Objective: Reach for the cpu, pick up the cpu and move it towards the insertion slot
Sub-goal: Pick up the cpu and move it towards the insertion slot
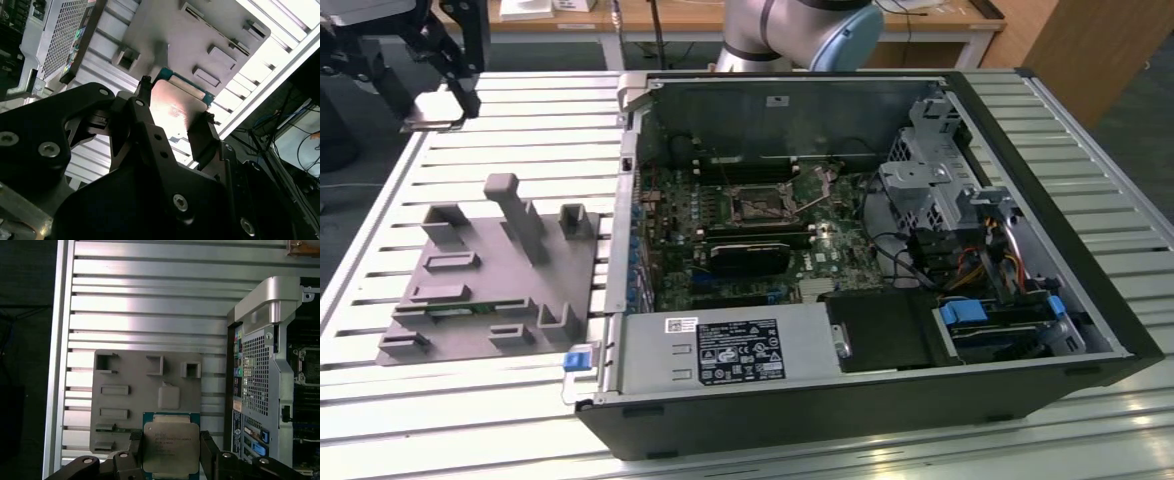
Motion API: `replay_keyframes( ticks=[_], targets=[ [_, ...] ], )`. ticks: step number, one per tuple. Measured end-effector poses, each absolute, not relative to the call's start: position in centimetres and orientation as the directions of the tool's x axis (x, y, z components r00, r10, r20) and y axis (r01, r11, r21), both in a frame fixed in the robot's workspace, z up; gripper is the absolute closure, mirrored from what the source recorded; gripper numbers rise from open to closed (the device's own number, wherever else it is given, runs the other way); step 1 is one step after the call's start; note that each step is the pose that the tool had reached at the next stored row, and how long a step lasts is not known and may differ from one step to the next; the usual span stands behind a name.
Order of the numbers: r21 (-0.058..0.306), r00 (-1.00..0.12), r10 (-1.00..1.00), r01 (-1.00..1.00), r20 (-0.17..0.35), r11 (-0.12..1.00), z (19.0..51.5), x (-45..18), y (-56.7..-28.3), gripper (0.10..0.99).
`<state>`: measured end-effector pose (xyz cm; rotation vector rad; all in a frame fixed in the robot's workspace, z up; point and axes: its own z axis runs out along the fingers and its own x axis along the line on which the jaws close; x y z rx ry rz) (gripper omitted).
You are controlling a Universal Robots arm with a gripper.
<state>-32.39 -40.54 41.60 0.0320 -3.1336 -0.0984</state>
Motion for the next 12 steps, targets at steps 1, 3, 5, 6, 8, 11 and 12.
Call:
replay_keyframes(
  ticks=[1,3,5,6,8,11,12],
  targets=[
    [0.063,-1.000,-0.021,-0.020,0.006,0.998,41.6,-32.2,-40.5,0.545],
    [0.063,-1.000,-0.021,-0.020,0.006,0.998,41.6,-31.8,-40.5,0.545],
    [0.063,-1.000,-0.021,-0.020,0.006,0.998,41.6,-31.5,-40.5,0.545],
    [0.063,-1.000,-0.021,-0.020,0.006,0.998,41.6,-31.4,-40.5,0.545],
    [0.063,-1.000,-0.021,-0.020,0.006,0.998,41.6,-31.0,-40.5,0.545],
    [0.063,-1.000,-0.021,-0.020,0.006,0.998,41.6,-30.6,-40.5,0.545],
    [0.063,-1.000,-0.021,-0.020,0.006,0.998,41.6,-30.4,-40.5,0.545]
  ],
)
